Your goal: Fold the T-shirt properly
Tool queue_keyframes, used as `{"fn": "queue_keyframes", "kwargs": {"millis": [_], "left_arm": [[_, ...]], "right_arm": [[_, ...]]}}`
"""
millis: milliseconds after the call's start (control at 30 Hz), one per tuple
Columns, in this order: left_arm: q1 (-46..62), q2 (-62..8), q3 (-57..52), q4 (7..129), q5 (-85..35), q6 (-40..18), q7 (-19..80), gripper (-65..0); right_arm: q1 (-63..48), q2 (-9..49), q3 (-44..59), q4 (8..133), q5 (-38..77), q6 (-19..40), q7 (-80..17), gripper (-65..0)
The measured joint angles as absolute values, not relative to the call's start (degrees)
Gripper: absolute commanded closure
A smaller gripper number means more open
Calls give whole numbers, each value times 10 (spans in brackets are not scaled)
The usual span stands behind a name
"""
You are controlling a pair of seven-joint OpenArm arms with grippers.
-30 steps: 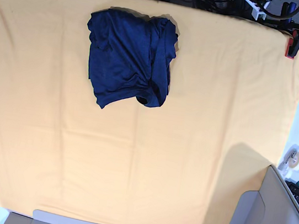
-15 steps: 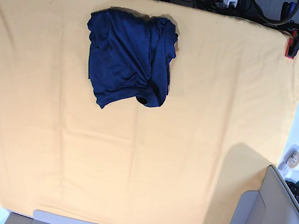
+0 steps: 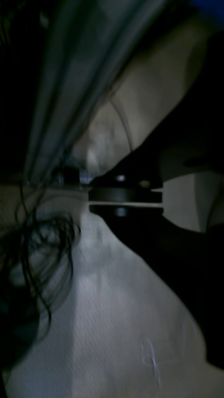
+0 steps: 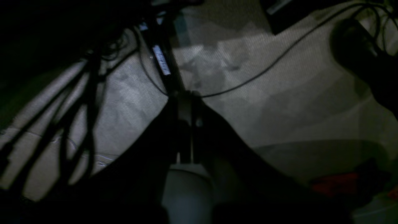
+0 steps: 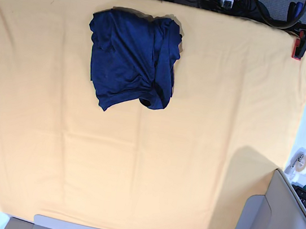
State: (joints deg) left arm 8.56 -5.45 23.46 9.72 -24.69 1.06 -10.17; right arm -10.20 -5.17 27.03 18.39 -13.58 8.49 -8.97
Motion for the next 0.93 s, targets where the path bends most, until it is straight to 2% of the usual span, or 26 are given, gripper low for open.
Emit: {"fn": "queue_keyframes", "kwargs": {"millis": [133, 267, 567, 933], "left_arm": [[83, -56, 268, 97, -246, 41, -106, 0], [83, -51, 274, 97, -247, 39, -106, 0], [83, -27, 275, 97, -246, 38, -106, 0], [83, -29, 278, 97, -246, 37, -106, 0]], "right_arm": [[-83, -49, 270, 152, -136, 85, -91, 0], [-59, -40, 270, 113, -136, 85, -90, 0], [-58, -41, 270, 110, -136, 85, -89, 0], [-50, -40, 270, 109, -136, 84, -88, 0]]}}
